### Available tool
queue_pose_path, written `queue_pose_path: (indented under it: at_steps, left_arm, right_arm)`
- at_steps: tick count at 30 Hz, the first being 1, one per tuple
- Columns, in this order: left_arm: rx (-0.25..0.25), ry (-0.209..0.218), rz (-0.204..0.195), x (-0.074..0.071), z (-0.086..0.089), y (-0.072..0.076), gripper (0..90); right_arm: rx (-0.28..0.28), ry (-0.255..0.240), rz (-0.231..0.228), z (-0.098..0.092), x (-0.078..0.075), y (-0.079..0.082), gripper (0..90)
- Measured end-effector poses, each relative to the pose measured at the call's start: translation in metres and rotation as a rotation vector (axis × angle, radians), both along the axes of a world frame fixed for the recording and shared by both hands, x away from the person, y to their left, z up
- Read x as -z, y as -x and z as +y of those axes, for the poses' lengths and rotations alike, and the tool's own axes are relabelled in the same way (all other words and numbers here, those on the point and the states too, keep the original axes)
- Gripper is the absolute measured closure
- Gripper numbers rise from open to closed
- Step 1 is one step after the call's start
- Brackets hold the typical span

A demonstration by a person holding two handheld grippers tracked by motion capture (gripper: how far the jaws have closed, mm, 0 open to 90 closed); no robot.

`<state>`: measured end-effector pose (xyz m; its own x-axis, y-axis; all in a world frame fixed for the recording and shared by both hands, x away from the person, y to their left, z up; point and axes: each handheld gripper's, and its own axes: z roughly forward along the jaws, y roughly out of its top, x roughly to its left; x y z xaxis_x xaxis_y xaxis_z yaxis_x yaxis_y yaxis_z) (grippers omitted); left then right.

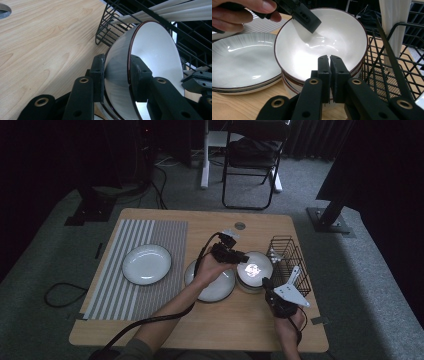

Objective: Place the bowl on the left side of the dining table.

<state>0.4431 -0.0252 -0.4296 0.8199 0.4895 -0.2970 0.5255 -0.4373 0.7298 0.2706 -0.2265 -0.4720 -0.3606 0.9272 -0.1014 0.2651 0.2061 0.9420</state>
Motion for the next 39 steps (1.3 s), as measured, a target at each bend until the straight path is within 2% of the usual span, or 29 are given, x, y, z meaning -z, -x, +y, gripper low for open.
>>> queue_pose_path:
  at_steps: [2,4,7,12,16,20,22,27,32,36,39]
  left_arm:
    - [-0.003,-0.02,-0.008,0.002,-0.002,0.001,69.1]
    - [-0.014,-0.022,-0.023,0.003,-0.003,0.003,70.7]
    - [-0.028,-0.053,-0.059,0.002,-0.007,0.006,74.1]
    - [-0.055,-0.063,-0.079,0.003,-0.013,0.007,80.9]
    - [-0.062,-0.077,-0.102,0.003,-0.014,0.009,81.3]
    - [-0.072,-0.076,-0.102,0.003,-0.014,0.009,81.7]
    - [-0.083,-0.059,-0.08,0.004,-0.013,0.008,82.2]
    - [-0.095,0.012,0.018,0.007,-0.007,0.0,83.4]
    - [-0.097,0.055,0.068,0.009,-0.004,-0.005,83.4]
    - [-0.1,0.101,0.085,0.006,0.003,-0.007,83.5]
    - [-0.102,0.119,0.087,0.001,0.007,-0.007,83.7]
  right_arm:
    - [-0.006,-0.009,0.001,0.0,0.0,0.0,86.7]
    - [-0.011,-0.013,0.001,0.0,0.001,0.0,86.2]
    - [-0.016,-0.017,-0.003,0.0,0.0,0.002,85.5]
    - [-0.025,-0.02,-0.028,-0.002,-0.006,0.007,83.8]
    - [-0.028,-0.025,-0.047,-0.004,-0.011,0.012,83.4]
    - [-0.032,-0.032,-0.056,-0.004,-0.014,0.016,83.2]
    - [-0.039,-0.032,-0.059,-0.004,-0.016,0.018,82.7]
    - [-0.077,-0.03,-0.062,-0.003,-0.018,0.025,80.7]
    - [-0.122,-0.023,-0.056,-0.001,-0.018,0.028,80.0]
    - [-0.139,-0.014,-0.062,-0.001,-0.017,0.03,79.1]
    - [-0.143,-0.011,-0.043,-0.001,-0.012,0.029,79.1]
